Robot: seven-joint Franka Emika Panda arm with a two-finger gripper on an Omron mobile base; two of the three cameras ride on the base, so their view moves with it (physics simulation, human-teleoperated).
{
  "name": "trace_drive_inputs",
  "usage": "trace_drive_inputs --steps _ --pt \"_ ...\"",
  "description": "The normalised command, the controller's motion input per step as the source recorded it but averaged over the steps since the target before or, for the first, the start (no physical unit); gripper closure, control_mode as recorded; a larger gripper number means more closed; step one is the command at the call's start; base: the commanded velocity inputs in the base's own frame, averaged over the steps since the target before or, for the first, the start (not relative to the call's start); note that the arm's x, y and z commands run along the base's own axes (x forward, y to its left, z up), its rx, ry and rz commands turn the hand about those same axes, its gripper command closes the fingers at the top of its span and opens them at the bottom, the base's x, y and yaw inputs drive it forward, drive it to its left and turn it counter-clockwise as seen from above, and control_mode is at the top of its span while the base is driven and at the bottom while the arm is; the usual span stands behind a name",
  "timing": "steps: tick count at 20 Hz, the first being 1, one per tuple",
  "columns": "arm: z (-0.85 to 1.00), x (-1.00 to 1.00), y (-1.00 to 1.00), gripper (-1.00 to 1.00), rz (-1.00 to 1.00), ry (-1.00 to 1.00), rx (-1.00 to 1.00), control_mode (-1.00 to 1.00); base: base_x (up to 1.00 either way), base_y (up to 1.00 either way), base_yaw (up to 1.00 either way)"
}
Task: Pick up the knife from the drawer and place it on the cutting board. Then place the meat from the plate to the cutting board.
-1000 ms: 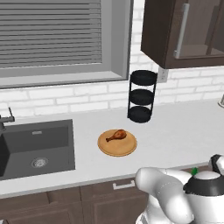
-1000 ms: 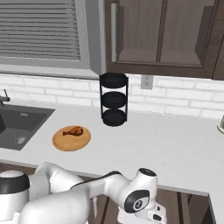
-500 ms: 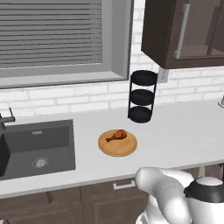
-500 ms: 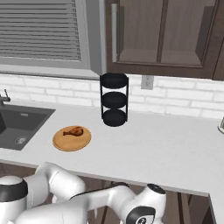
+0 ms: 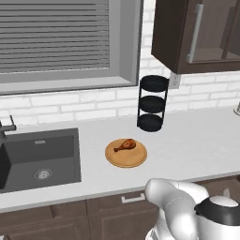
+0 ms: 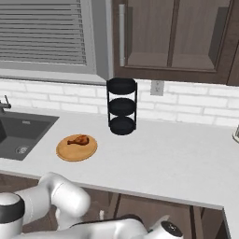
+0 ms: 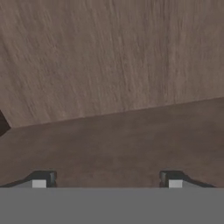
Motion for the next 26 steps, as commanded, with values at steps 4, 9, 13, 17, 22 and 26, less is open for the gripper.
trace_drive_inputs --steps 4,9,13,17,22,26 --pt "0.08 -0.12 0.0 -1.0 0.0 -0.04 0.0 -1.0 0.0 0.0 0.0" --pt "0.66 0.15 0.13 -1.0 -0.04 -0.14 0.0 -1.0 0.0 0.0 0.0" --pt "0.59 0.27 0.3 -1.0 -0.15 -0.29 0.03 -1.0 0.0 0.0 0.0" --pt "0.09 0.66 0.59 -1.0 -0.14 -0.31 0.01 -1.0 0.0 0.0 0.0" --pt "0.01 0.99 0.51 -1.0 -0.06 -0.13 0.0 -1.0 0.0 0.0 0.0" --pt "0.0 0.93 0.21 -1.0 -0.02 -0.05 0.0 -1.0 0.0 0.0 0.0"
